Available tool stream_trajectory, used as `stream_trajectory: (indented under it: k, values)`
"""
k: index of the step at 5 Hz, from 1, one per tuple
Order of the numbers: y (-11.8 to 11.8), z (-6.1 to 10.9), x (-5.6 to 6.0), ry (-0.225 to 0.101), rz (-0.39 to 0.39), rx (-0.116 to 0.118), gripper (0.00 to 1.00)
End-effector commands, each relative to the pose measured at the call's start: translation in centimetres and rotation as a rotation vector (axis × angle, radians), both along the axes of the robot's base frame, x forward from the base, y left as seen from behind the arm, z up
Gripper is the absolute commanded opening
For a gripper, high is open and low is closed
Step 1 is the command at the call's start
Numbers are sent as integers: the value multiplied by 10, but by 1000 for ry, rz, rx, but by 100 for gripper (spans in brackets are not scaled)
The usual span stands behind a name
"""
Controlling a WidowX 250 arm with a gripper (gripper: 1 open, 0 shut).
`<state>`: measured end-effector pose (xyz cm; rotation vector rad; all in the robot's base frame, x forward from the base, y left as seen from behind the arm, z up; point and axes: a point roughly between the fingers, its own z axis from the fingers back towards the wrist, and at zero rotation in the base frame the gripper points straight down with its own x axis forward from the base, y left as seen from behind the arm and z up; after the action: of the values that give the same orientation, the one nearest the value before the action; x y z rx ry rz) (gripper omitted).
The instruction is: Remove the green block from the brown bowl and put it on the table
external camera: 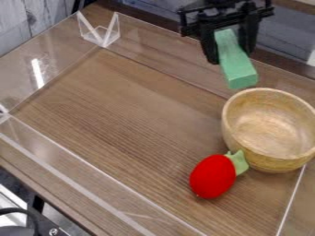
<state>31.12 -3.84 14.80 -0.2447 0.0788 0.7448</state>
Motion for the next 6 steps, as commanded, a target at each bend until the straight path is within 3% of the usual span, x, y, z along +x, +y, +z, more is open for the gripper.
stream_trajectory:
  k: [1,2,4,6]
  values:
    - [8,3,-2,-58,23,33,0]
    - [14,-6,-2,-48,21,51,0]
    - [-3,-33,9,-40,-83,71,0]
    - [-6,-32,11,-37,-101,72,0]
